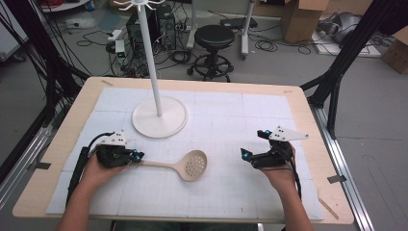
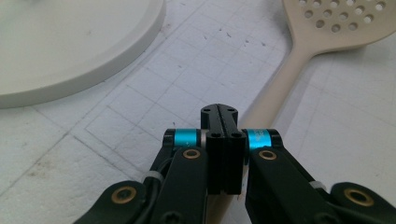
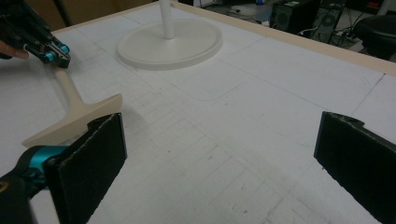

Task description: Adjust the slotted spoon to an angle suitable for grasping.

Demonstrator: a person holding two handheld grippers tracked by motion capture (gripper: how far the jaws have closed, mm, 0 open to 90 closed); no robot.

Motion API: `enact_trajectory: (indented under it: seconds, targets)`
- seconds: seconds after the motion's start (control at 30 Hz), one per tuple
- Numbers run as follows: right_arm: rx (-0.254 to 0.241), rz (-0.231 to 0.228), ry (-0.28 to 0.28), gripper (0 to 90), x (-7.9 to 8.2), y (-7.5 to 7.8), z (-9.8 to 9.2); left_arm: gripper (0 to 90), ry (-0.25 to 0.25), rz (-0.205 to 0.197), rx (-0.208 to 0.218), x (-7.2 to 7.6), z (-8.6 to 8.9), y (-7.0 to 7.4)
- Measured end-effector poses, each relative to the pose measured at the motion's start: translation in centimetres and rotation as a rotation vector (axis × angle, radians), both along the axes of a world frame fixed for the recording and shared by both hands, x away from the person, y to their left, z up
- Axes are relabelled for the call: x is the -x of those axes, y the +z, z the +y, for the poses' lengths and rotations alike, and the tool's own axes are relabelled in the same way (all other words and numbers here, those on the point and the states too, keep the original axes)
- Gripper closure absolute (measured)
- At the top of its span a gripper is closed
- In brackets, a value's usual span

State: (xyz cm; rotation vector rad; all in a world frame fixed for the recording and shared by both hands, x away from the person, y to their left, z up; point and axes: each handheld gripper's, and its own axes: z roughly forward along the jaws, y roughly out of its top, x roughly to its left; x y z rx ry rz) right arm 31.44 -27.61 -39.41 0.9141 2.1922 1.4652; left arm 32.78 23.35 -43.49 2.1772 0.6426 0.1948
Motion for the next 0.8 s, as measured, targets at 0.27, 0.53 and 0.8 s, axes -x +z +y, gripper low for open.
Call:
enact_trajectory:
  seconds: [0.27,0.53,0.8]
  targets:
    - [0.0,0.001,-0.002,1.1,0.0,0.0,0.0,89.8,-0.012,0.002,0.019,-0.1,0.0,0.0]
    - [0.001,0.0,-0.002,1.1,0.0,0.0,0.0,89.7,-0.016,-0.028,0.113,0.2,0.6,1.0]
    - [-0.009,0.0,0.0,1.1,0.0,0.0,0.0,88.4,-0.054,-0.083,0.2,0.7,0.8,2.5]
